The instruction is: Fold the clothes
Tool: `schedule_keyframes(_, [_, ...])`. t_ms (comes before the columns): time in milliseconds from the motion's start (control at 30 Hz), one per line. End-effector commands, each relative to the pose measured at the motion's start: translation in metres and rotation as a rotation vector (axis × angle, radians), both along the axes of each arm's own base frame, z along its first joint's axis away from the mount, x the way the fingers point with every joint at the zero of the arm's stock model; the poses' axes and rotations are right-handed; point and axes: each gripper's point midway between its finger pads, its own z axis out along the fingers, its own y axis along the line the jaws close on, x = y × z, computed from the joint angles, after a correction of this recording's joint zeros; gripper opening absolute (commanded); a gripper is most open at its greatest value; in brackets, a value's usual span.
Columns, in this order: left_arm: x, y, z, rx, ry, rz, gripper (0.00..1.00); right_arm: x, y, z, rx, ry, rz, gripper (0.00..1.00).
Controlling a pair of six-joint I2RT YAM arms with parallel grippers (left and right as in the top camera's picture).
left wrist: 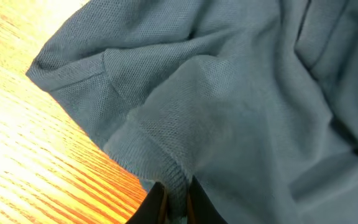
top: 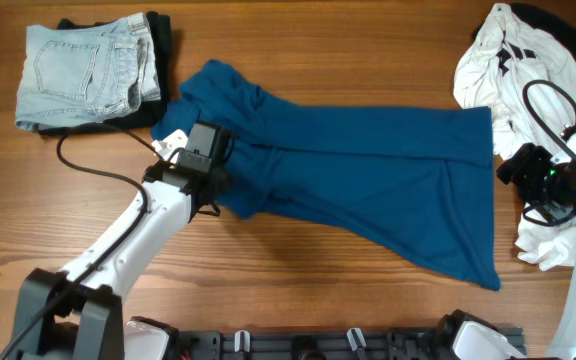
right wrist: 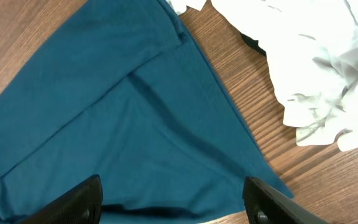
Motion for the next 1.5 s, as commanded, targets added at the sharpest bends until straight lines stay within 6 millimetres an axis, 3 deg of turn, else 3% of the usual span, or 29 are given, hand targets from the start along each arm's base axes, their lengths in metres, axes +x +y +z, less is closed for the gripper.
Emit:
schedule_keyframes(0, [0.002, 0.005, 0.006, 0.018, -0.008, 0.002, 0.06, -0.001, -0.001, -0.002, -0.004, 0.010, 0.014, 0.73])
schedule_keyframes(133, [0.000, 0.006, 0.005, 0.020, 0.002, 0.001, 0.04, -0.001, -0.001, -0.003, -0.004, 0.012, 0.015, 0.73])
schedule_keyframes(233, [0.001, -0.005, 0.012, -0.010, 0.006, -0.079, 0.04, -0.005, 0.001, -0.004, 0.005, 0.029, 0.014, 0.73])
schedule_keyframes(433, [0.014, -0.001, 0.102, -0.026, -0.119, -0.069, 0.04, -0.040, 0.009, -0.016, 0.058, 0.183, -0.103, 0.79])
schedule_keyframes(533, [0.016, 0.013, 0.119, -0.010, -0.172, -0.030, 0.04, -0.052, 0.008, -0.034, 0.061, 0.243, -0.187, 0.80])
schedule_keyframes(667, [0.018, 0.030, 0.114, 0.010, -0.150, 0.003, 0.04, -0.068, 0.016, -0.073, 0.112, 0.308, -0.280, 0.77])
schedule_keyframes(767, [0.020, 0.032, 0.107, 0.017, -0.131, 0.008, 0.04, -0.080, 0.025, -0.099, 0.158, 0.352, -0.390, 0.71])
schedule_keyframes(933, [0.025, 0.031, 0.100, 0.019, -0.119, 0.008, 0.04, -0.095, 0.043, -0.129, 0.230, 0.392, -0.410, 0.68])
schedule_keyframes(1067, [0.027, 0.031, 0.100, 0.018, -0.124, 0.008, 0.04, -0.107, 0.048, -0.138, 0.240, 0.435, -0.453, 0.66])
schedule_keyframes(1333, [0.027, 0.031, 0.099, 0.019, -0.120, 0.008, 0.04, -0.116, 0.039, -0.139, 0.182, 0.464, -0.523, 0.64])
schedule_keyframes(1467, [0.027, 0.031, 0.099, 0.019, -0.120, 0.008, 0.04, -0.120, 0.040, -0.146, 0.157, 0.477, -0.543, 0.69])
